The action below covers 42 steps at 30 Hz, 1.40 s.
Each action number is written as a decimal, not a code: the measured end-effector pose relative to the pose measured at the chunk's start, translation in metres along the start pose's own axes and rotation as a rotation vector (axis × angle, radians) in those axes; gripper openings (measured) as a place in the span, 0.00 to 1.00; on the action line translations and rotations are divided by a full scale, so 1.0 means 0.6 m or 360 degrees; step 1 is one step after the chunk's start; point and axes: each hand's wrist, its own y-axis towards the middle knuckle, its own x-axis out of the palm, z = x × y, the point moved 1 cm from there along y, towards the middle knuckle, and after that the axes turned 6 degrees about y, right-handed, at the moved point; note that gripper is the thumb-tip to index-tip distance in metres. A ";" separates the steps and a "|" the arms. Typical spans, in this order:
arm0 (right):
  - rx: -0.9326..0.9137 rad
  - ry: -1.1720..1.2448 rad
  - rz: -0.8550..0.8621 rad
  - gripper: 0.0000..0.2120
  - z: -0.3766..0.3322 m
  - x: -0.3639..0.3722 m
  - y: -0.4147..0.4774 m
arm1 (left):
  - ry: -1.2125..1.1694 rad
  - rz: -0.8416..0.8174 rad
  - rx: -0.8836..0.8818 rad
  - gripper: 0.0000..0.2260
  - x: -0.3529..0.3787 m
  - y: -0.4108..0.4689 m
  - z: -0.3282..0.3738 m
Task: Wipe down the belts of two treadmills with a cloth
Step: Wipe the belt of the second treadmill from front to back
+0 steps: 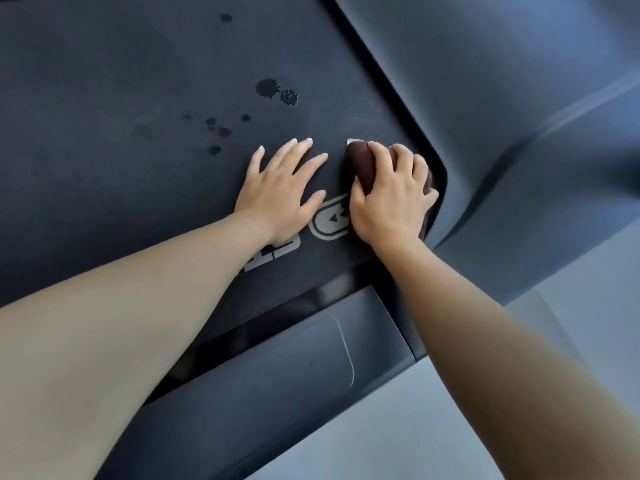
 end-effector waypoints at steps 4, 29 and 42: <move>-0.0042 -0.0022 -0.0005 0.24 0.000 -0.003 0.047 | 0.0003 -0.0007 -0.0007 0.25 -0.003 0.000 -0.001; -0.0439 0.0070 -0.0097 0.24 -0.057 0.042 0.092 | 0.0068 -0.0041 -0.0208 0.28 -0.018 0.081 -0.106; -0.0500 0.0143 -0.0115 0.24 -0.152 0.095 0.286 | 0.0087 0.0012 -0.0554 0.30 -0.017 0.166 -0.184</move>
